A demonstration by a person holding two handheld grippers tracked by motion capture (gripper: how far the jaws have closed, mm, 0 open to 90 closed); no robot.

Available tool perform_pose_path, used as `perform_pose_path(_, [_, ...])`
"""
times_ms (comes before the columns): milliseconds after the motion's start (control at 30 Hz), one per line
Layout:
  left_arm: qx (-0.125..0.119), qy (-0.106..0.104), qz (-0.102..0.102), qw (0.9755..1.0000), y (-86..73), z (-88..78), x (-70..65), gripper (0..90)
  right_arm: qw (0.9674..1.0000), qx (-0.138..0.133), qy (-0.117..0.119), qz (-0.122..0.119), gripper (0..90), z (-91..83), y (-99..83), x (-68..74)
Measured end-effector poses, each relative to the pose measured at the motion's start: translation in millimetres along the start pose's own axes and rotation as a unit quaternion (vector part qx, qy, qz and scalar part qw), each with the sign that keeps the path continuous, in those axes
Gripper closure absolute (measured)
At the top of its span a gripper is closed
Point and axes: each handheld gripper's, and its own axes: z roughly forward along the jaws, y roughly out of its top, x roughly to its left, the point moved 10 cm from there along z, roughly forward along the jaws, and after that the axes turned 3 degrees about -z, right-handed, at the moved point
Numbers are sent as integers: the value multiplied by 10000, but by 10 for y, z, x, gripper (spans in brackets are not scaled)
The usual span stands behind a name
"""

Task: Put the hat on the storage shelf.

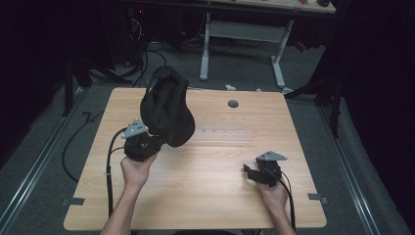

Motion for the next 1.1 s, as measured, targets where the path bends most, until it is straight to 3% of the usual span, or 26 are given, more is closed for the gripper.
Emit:
perform_pose_path(633, [-55,626,284,9976,30,262,314,859,10000,6,19,-1,376,-5,-4,9])
perform_pose_path(1100, [-2,820,437,9957,-38,346,415,858,10000,8,17,8,375,-5,-5,10])
